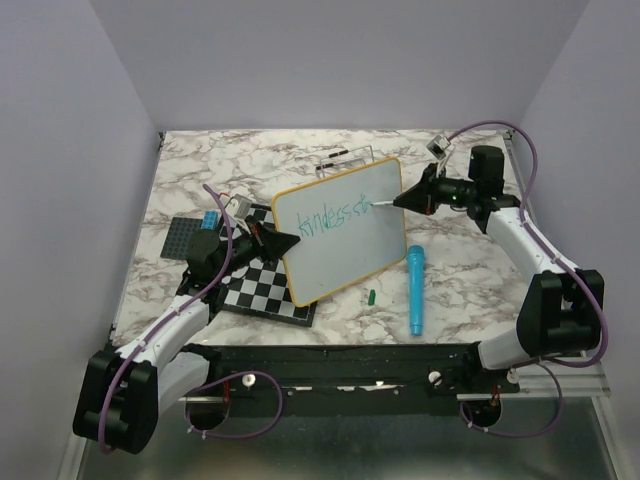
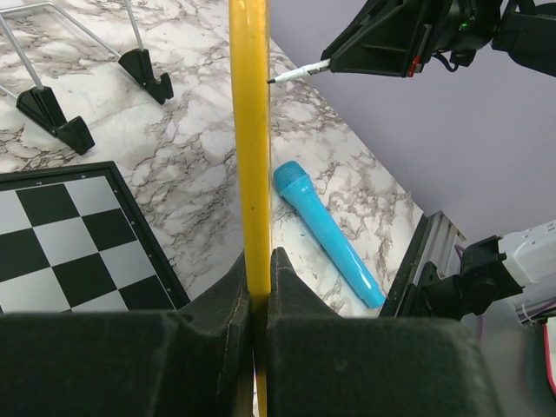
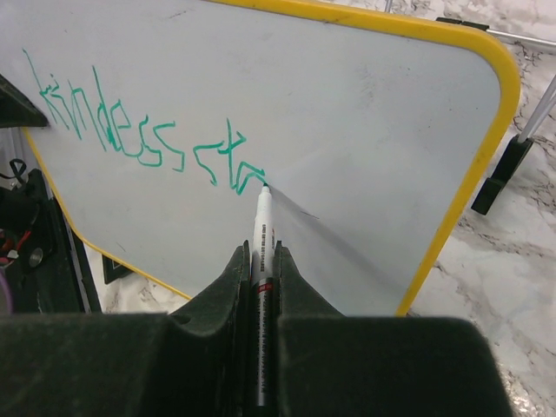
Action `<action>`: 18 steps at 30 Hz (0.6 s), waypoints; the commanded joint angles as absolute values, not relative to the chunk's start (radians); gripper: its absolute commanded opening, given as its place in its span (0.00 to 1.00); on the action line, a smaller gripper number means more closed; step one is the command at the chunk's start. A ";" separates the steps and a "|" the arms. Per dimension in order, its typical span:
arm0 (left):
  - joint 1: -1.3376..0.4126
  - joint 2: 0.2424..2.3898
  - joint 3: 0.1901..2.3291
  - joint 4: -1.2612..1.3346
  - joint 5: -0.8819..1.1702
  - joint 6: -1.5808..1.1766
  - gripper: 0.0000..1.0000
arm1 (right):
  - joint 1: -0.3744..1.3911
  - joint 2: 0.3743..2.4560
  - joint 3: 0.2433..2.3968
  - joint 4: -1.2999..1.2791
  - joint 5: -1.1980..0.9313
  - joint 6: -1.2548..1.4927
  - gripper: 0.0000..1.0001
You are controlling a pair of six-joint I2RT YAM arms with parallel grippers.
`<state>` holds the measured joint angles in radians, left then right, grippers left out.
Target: Write a sentence on the whiteboard
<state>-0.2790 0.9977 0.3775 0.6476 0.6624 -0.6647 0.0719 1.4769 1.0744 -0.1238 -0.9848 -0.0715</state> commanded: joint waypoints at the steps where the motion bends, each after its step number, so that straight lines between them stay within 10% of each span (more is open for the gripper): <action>1: -0.288 0.977 0.405 0.695 0.696 -0.629 0.00 | 0.064 1.456 1.054 -0.161 -0.976 -0.103 0.01; 18: -0.288 0.980 0.402 0.693 0.698 -0.629 0.00 | 0.046 1.381 1.094 -0.140 -1.003 -0.081 0.01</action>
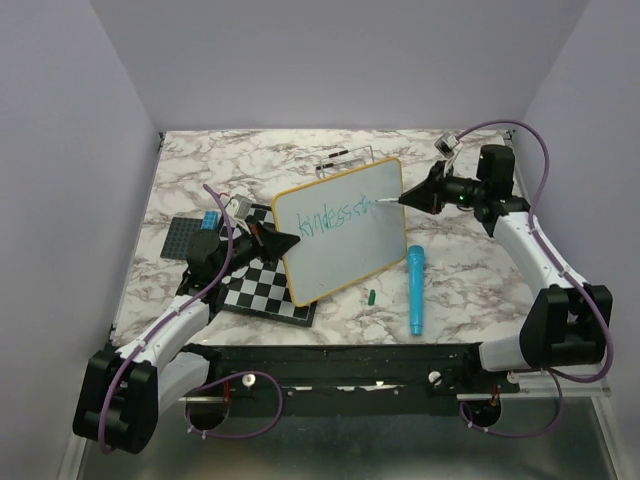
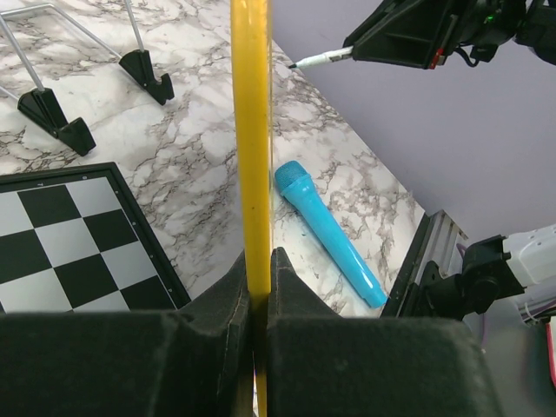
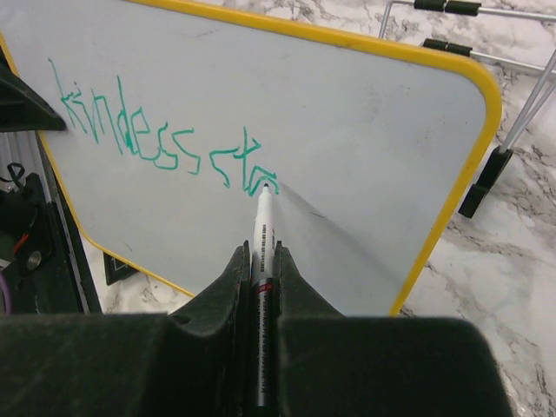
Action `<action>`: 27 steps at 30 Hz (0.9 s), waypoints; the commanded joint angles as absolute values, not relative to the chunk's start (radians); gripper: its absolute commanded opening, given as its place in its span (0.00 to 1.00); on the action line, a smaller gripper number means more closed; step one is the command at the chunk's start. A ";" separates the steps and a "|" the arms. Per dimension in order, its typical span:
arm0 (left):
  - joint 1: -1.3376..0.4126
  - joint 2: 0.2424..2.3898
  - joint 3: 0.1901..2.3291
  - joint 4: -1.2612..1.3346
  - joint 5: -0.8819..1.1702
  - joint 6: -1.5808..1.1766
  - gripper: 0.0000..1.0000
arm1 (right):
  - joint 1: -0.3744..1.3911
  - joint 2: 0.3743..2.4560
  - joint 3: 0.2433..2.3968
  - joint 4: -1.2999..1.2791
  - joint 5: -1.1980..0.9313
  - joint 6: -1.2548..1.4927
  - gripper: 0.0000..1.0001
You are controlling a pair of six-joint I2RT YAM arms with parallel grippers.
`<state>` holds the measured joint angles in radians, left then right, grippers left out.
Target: Write a sentence on the whiteboard
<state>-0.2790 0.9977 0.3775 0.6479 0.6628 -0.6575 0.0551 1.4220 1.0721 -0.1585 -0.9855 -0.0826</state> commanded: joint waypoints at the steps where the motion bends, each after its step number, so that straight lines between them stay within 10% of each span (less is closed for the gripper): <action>1: -0.288 0.980 0.403 0.696 0.698 -0.629 0.00 | 0.048 1.387 1.098 -0.137 -1.002 -0.077 0.01; 27: -0.288 0.983 0.402 0.704 0.704 -0.632 0.00 | 0.048 1.508 1.123 -0.092 -0.988 -0.032 0.01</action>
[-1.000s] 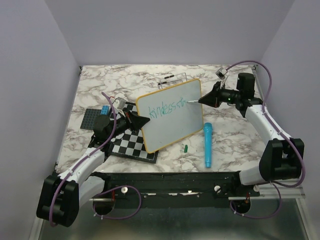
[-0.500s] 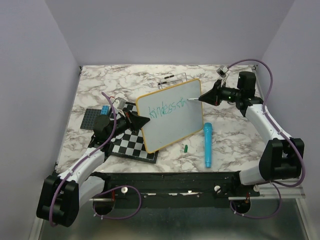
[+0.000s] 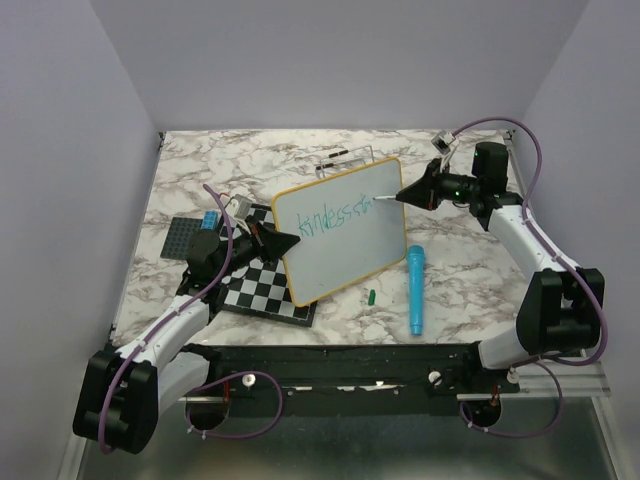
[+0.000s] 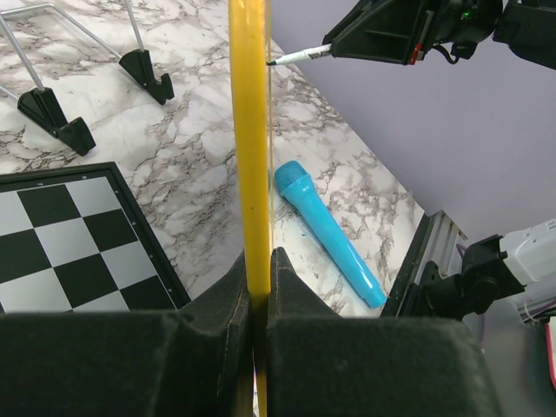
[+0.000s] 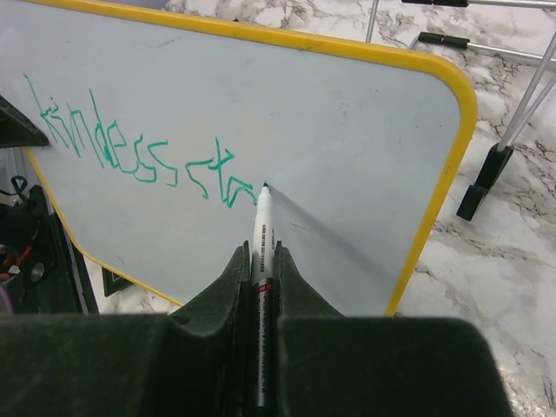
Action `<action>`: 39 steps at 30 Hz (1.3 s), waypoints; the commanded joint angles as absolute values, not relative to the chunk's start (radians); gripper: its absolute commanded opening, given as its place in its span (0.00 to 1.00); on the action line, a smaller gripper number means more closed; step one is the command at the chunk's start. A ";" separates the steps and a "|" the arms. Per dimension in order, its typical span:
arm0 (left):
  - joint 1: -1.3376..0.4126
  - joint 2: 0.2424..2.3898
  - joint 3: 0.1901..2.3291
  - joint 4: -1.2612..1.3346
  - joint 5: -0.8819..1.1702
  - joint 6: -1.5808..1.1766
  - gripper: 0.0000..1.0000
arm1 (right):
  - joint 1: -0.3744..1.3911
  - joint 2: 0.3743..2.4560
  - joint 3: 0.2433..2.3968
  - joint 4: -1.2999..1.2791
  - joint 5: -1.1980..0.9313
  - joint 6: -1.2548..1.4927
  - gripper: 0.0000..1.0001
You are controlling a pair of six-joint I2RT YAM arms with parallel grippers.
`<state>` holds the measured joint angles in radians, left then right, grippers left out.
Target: Write a sentence on the whiteboard
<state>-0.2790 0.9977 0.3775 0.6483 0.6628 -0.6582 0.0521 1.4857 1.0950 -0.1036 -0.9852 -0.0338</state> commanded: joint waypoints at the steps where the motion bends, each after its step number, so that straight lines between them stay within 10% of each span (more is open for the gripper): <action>1: -0.288 0.983 0.402 0.706 0.704 -0.632 0.00 | 0.048 1.508 1.123 -0.095 -0.988 -0.037 0.01; 39: -0.288 0.988 0.403 0.704 0.704 -0.632 0.00 | 0.048 1.508 1.152 -0.147 -0.970 -0.064 0.01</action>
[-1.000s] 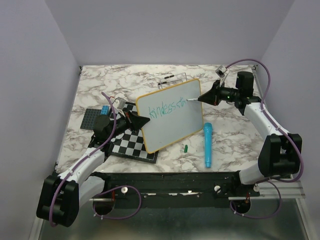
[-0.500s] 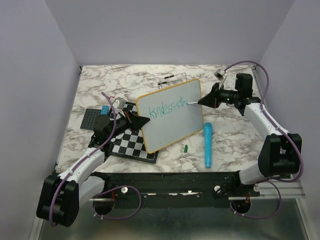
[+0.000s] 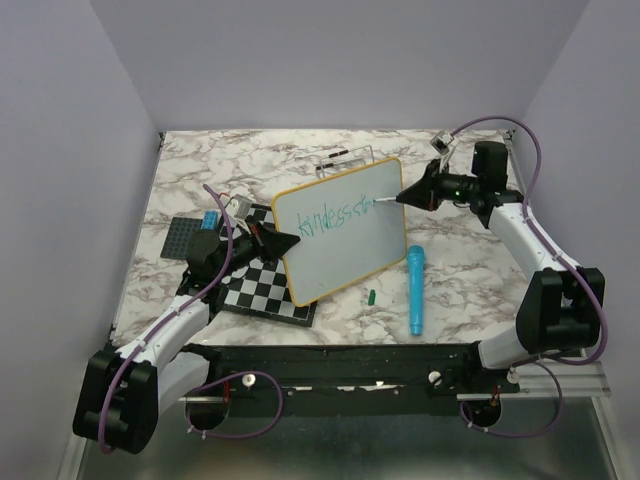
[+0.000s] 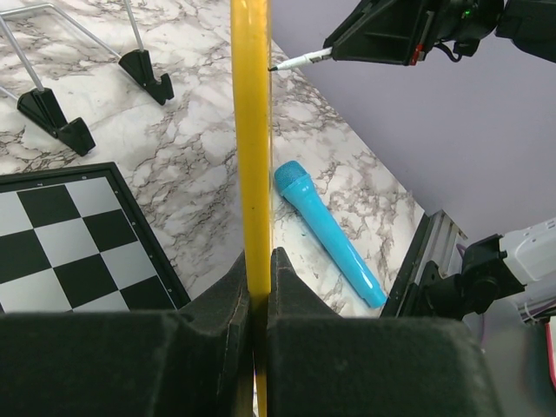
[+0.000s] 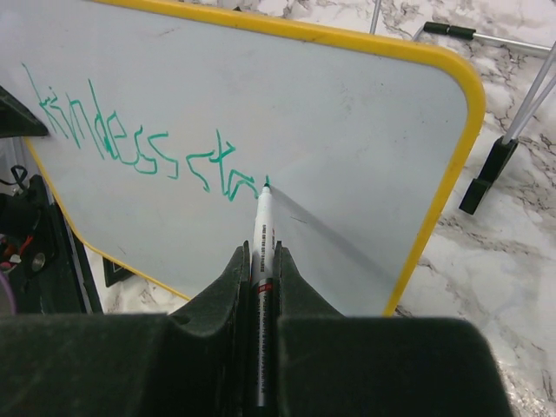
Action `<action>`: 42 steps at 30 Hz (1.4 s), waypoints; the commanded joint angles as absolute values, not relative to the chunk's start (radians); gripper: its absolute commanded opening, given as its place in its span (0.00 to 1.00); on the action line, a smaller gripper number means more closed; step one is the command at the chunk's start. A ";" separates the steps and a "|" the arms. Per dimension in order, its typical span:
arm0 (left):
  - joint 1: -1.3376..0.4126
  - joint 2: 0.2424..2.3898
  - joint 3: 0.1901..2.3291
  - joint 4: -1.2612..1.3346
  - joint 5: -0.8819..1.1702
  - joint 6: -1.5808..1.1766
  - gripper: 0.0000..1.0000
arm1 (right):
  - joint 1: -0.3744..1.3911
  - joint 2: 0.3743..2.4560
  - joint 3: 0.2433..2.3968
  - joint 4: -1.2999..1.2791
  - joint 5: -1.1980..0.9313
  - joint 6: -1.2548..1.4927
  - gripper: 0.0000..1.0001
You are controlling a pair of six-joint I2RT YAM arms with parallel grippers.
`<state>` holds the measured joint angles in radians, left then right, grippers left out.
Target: Write a sentence on the whiteboard
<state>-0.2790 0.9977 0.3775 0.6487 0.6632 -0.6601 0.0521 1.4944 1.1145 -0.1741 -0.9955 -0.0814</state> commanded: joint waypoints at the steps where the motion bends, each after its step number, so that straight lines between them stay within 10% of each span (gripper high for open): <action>1: -0.288 0.986 0.403 0.704 0.706 -0.632 0.00 | 0.048 1.506 1.155 -0.146 -0.962 -0.060 0.01; 42: -0.288 0.982 0.402 0.704 0.707 -0.632 0.00 | 0.025 1.476 1.155 -0.129 -0.861 -0.037 0.01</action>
